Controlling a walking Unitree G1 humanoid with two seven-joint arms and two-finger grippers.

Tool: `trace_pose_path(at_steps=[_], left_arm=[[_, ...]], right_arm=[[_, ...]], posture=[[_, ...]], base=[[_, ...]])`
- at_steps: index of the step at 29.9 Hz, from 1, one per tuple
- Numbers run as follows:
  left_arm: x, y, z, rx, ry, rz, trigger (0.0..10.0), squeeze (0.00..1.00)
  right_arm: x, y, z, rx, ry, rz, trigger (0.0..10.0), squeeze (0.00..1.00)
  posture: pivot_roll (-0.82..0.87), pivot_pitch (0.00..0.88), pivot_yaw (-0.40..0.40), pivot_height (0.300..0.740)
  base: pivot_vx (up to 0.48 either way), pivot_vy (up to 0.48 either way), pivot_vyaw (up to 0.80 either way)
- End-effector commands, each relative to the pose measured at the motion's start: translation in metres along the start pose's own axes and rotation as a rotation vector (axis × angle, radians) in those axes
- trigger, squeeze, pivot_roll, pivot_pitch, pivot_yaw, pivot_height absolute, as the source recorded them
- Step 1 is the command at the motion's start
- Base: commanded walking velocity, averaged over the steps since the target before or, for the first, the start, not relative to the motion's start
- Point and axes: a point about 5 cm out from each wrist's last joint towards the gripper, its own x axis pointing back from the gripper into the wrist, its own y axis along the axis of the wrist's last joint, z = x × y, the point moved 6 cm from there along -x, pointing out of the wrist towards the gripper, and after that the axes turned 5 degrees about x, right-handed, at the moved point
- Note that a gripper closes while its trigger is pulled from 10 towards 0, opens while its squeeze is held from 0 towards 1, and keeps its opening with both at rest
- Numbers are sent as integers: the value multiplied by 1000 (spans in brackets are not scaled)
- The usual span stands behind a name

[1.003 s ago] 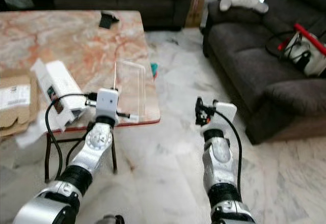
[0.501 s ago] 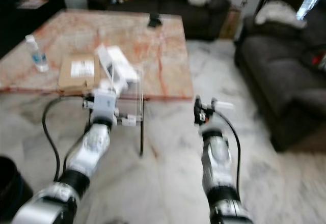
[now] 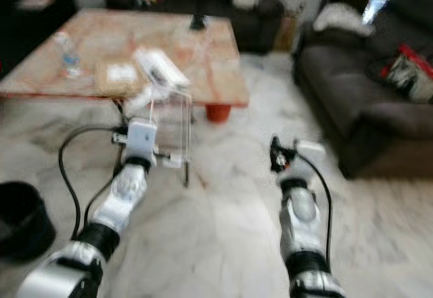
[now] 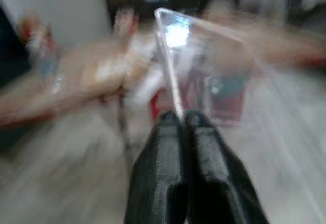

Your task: Picking trash to rubbish bin

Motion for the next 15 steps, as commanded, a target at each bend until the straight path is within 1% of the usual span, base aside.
trace_pose_path(at_steps=[1, 2, 3, 4, 5, 6, 7, 8, 10, 12, 13, 14, 15], left_arm=[[7, -26, -5, 5, -44, 109, 10000, 0], [10, -35, -5, -6, -53, 143, 10000, 0], [16, -49, -2, -21, -56, 192, 10000, 0], [19, -57, 1, -20, -51, 223, 10000, 0], [19, -57, 1, -20, -51, 223, 10000, 0], [29, -76, 6, -27, -46, 301, 10000, 0], [34, -85, 9, -39, -47, 335, 10000, 0], [34, -85, 9, -39, -47, 335, 10000, 0], [48, -106, 13, -52, -51, 415, 10000, 0], [62, -125, 16, -70, -56, 491, 10000, 0], [72, -136, 18, -68, -57, 540, 10000, 0], [79, -144, 19, -66, -58, 571, 10000, 0], [90, -155, 20, -75, -65, 620, 10000, 0]], right_arm=[[12, -30, -20, 19, -46, 123, 10000, 0], [15, -38, -24, 33, -54, 157, 10000, 0], [22, -50, -32, 46, -69, 212, 10000, 0], [27, -58, -36, 50, -79, 246, 10000, 0], [27, -58, -36, 50, -79, 246, 10000, 0], [39, -76, -46, 59, -96, 323, 10000, 0], [47, -85, -51, 54, -112, 363, 10000, 0], [47, -85, -51, 54, -112, 363, 10000, 0], [63, -104, -61, 36, -140, 446, 10000, 0], [79, -119, -66, 13, -160, 511, 10000, 0], [88, -129, -69, -4, -178, 552, 10000, 0], [95, -135, -71, -14, -190, 578, 10000, 0], [107, -146, -73, -41, -212, 627, 10000, 0]], posture=[[59, 0, -61, 740], [59, 0, -61, 740], [59, 0, -61, 740], [59, 0, -61, 740], [59, 0, -61, 740], [59, 0, -61, 740], [59, 0, -61, 740], [59, 0, -61, 740], [59, 0, -61, 740], [64, 0, -65, 740], [64, 0, -65, 740], [60, 0, -64, 740], [60, 0, -64, 740]], base=[[0, 0, 0], [0, 0, 0], [0, 0, 0], [0, 0, 0], [0, 0, 0], [0, 0, 0], [0, 0, 0], [0, 0, 0], [0, 0, 0], [0, 0, 0], [0, 0, 0], [0, 0, 0], [0, 0, 0]])
